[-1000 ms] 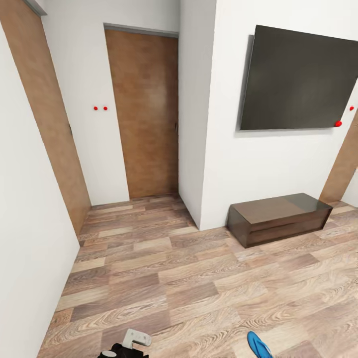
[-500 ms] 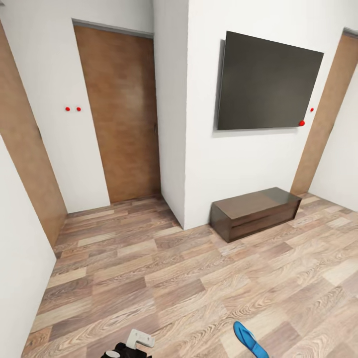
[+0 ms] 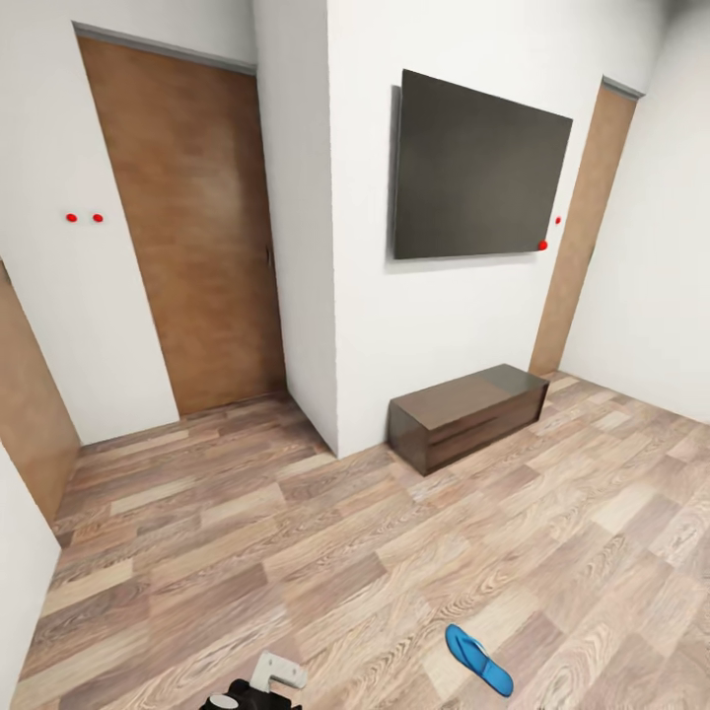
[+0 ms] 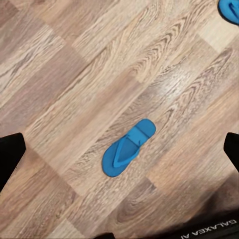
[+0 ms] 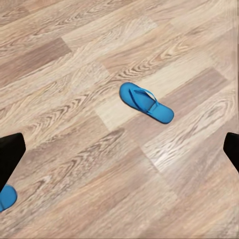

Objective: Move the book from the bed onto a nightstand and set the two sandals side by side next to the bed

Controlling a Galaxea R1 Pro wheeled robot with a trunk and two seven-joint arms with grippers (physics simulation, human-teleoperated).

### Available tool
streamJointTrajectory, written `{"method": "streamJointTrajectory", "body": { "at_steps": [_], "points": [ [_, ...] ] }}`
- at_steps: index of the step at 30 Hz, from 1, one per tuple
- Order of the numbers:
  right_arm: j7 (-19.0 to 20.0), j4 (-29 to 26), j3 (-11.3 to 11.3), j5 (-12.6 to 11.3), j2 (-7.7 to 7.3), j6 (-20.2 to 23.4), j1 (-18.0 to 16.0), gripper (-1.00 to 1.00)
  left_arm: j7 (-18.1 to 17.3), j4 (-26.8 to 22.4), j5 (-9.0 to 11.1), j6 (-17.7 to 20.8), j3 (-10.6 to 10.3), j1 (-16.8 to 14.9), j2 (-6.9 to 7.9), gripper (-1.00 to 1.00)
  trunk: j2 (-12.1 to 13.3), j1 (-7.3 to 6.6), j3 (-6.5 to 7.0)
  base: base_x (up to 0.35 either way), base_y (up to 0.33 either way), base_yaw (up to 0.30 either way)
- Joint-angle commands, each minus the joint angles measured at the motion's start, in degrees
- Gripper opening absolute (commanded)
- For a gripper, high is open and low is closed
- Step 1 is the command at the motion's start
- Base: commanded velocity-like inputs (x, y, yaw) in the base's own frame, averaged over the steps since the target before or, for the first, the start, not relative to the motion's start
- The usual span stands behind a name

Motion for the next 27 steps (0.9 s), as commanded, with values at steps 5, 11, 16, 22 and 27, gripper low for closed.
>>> {"method": "streamJointTrajectory", "body": {
  "at_steps": [5, 11, 16, 22, 27],
  "points": [
    [0.0, 0.0, 0.1, -0.5, -0.05, -0.2, 0.0, 1.00, -0.4, 0.0, -0.5, 0.2, 0.1, 0.0, 0.04, 1.00, 0.0, 0.01, 0.08, 0.160, 0.131, -0.270],
    [0.0, 0.0, 0.1, -0.5, -0.10, -0.2, 0.0, 1.00, -0.4, -0.1, -0.4, 0.1, 0.1, 0.0, -0.03, 1.00, 0.0, 0.01, 0.24, 0.040, 0.026, -0.270],
    [0.0, 0.0, 0.1, -0.5, -0.10, -0.2, 0.0, 1.00, -0.4, -0.1, -0.3, 0.2, 0.1, 0.0, -0.04, 1.00, 0.0, 0.01, 0.37, 0.006, 0.004, -0.270],
    [0.0, 0.0, 0.1, -0.5, -0.10, -0.2, 0.0, 1.00, -0.4, -0.2, -0.1, 0.3, 0.1, 0.0, -0.04, 1.00, 0.0, 0.01, 0.54, 0.001, 0.001, -0.270],
    [0.0, 0.0, 0.1, -0.5, -0.10, -0.2, 0.0, 1.00, -0.4, -0.2, 0.0, 0.3, 0.1, 0.0, -0.04, 1.00, 0.0, 0.01, 0.68, 0.000, 0.000, -0.270]
  ]
}}
